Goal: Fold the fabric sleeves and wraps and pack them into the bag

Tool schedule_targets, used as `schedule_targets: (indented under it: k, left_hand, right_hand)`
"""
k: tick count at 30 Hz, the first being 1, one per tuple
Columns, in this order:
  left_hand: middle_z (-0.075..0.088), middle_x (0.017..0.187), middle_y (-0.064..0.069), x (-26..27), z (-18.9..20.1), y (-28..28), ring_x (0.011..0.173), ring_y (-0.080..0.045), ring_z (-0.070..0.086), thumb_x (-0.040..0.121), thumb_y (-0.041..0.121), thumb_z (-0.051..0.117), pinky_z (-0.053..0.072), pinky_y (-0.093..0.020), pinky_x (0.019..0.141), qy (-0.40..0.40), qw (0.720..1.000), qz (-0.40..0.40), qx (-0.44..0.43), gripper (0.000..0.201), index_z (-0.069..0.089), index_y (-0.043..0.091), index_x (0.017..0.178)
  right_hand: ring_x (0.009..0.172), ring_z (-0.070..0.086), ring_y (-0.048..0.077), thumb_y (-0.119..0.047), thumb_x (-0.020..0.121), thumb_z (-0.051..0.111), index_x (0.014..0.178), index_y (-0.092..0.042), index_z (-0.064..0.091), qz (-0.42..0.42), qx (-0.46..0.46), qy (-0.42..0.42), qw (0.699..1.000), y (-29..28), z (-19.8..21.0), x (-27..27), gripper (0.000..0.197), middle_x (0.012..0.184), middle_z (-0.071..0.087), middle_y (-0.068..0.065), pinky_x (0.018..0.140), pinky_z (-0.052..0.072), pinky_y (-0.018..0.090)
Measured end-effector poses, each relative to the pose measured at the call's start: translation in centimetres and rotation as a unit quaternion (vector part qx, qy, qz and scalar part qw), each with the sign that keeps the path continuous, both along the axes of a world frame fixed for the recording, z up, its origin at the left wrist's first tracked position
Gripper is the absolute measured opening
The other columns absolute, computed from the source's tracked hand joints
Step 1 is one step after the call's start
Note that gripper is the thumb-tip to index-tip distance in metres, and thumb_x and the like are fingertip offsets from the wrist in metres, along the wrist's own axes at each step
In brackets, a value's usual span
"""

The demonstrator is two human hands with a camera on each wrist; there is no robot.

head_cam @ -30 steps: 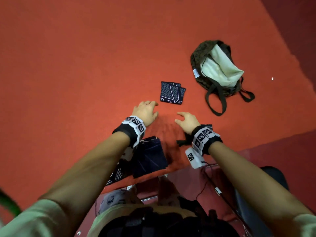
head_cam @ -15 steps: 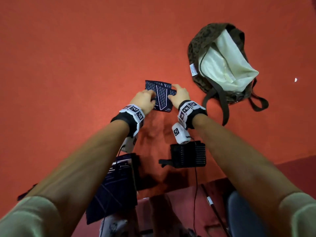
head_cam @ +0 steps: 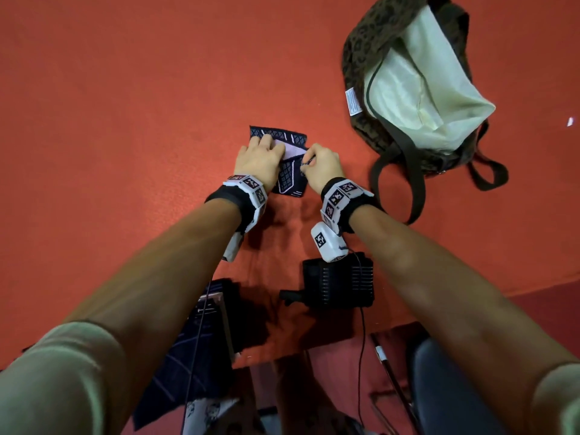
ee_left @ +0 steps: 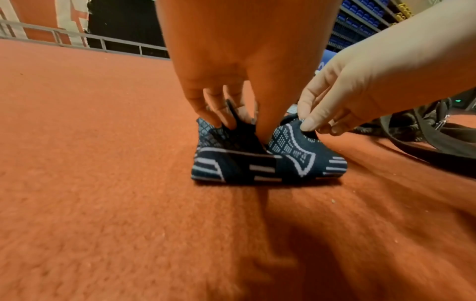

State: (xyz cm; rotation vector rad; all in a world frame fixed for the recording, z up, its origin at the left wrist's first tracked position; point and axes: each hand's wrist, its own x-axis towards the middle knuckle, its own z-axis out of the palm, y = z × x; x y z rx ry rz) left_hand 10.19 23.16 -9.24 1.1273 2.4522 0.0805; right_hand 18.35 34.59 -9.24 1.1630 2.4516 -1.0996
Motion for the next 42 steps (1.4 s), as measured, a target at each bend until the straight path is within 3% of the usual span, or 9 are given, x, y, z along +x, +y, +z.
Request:
schedule_targets:
  k: [4,10,17,20,24,29,34,37,42]
  left_hand:
    - [0.050,0.117,-0.015,-1.0,3.0,-0.5,0.104,-0.036,0.051,0.088,0.009,0.049,0.039,-0.043,0.083,-0.046,0.997,0.014,0.064,0.023,0.050,0.006,0.110]
    - [0.059,0.107,-0.015,-3.1,10.8,-1.4,0.100,-0.029,0.054,0.088,0.010,0.054,0.036,-0.031,0.079,-0.112,0.968,0.086,0.208,0.019,0.051,0.003,0.106]
    - [0.060,0.082,0.001,-4.2,20.0,-3.4,0.075,-0.012,0.059,0.088,0.005,0.056,0.051,-0.027,0.075,-0.250,0.852,0.238,0.394,0.011,0.056,0.016,0.087]
    - [0.055,0.075,-0.001,-4.6,23.4,-5.8,0.063,-0.004,0.057,0.089,-0.004,0.051,0.052,-0.022,0.066,-0.306,0.782,0.281,0.463,0.024,0.050,0.017,0.077]
    - [0.052,0.074,-0.002,-5.1,26.1,-9.9,0.060,-0.011,0.050,0.090,-0.005,0.048,0.051,-0.021,0.062,-0.324,0.733,0.331,0.498,0.023,0.048,0.014,0.077]
    - [0.050,0.072,-0.004,-5.5,27.1,-14.5,0.060,-0.014,0.050,0.090,-0.004,0.048,0.051,-0.020,0.060,-0.292,0.738,0.370,0.482,0.025,0.043,0.015,0.075]
    - [0.055,0.079,-0.004,-4.6,26.2,-18.2,0.064,-0.015,0.058,0.090,-0.004,0.052,0.054,-0.019,0.060,-0.318,0.736,0.379,0.462,0.023,0.044,0.014,0.077]
    - [0.056,0.083,-0.007,-3.4,25.8,-19.9,0.067,-0.017,0.061,0.089,-0.006,0.053,0.056,-0.021,0.064,-0.377,0.713,0.365,0.465,0.021,0.046,0.012,0.080]
    - [0.054,0.105,-0.007,-2.4,24.6,-23.0,0.081,-0.018,0.058,0.092,0.006,0.054,0.051,-0.029,0.074,-0.363,0.731,0.402,0.415,0.022,0.047,0.006,0.113]
  right_hand:
    - [0.076,0.048,0.015,-0.002,0.082,0.060,0.083,-0.008,0.061,-0.002,-0.004,0.078,0.997,0.0,3.3,-0.4,0.007,0.074,0.045,-0.006,0.068,0.035,0.017]
    - [0.081,0.053,0.015,-0.003,0.082,0.062,0.083,-0.017,0.052,0.010,-0.012,0.189,0.982,0.8,10.5,-2.2,0.017,0.098,0.047,0.002,0.087,0.047,0.025]
    - [0.084,0.066,0.011,-0.027,0.086,0.064,0.129,-0.020,0.046,-0.007,-0.113,0.239,0.964,-1.3,18.9,-2.2,0.047,0.087,0.068,-0.001,0.078,0.050,0.021]
    - [0.086,0.064,0.010,-0.041,0.088,0.060,0.101,-0.019,0.064,0.025,-0.119,0.231,0.965,-2.6,21.4,-1.8,0.027,0.090,0.069,-0.003,0.082,0.048,0.029]
    - [0.074,0.062,0.019,-0.053,0.077,0.065,0.086,-0.008,0.068,0.076,-0.109,0.203,0.970,-4.8,23.8,-1.0,0.047,0.085,0.070,0.014,0.072,0.045,0.033]
    - [0.062,0.058,0.003,-0.014,0.088,0.062,0.085,-0.012,0.064,0.105,-0.107,0.206,0.967,-8.2,26.2,-0.4,0.004,0.072,0.063,0.002,0.068,0.046,0.022]
    - [0.047,0.057,-0.003,-0.016,0.092,0.058,0.088,-0.011,0.058,0.102,-0.130,0.194,0.967,-12.2,27.6,-0.2,0.006,0.063,0.060,-0.005,0.054,0.046,0.014]
    - [0.066,0.065,0.016,-0.019,0.092,0.059,0.100,-0.009,0.062,0.119,-0.191,0.185,0.957,-14.8,27.5,-0.2,0.013,0.077,0.067,0.002,0.069,0.053,0.029]
    - [0.065,0.066,0.001,-0.004,0.094,0.051,0.112,-0.008,0.061,0.127,-0.201,0.216,0.947,-18.1,27.2,-0.3,0.021,0.090,0.067,0.004,0.072,0.054,0.022]
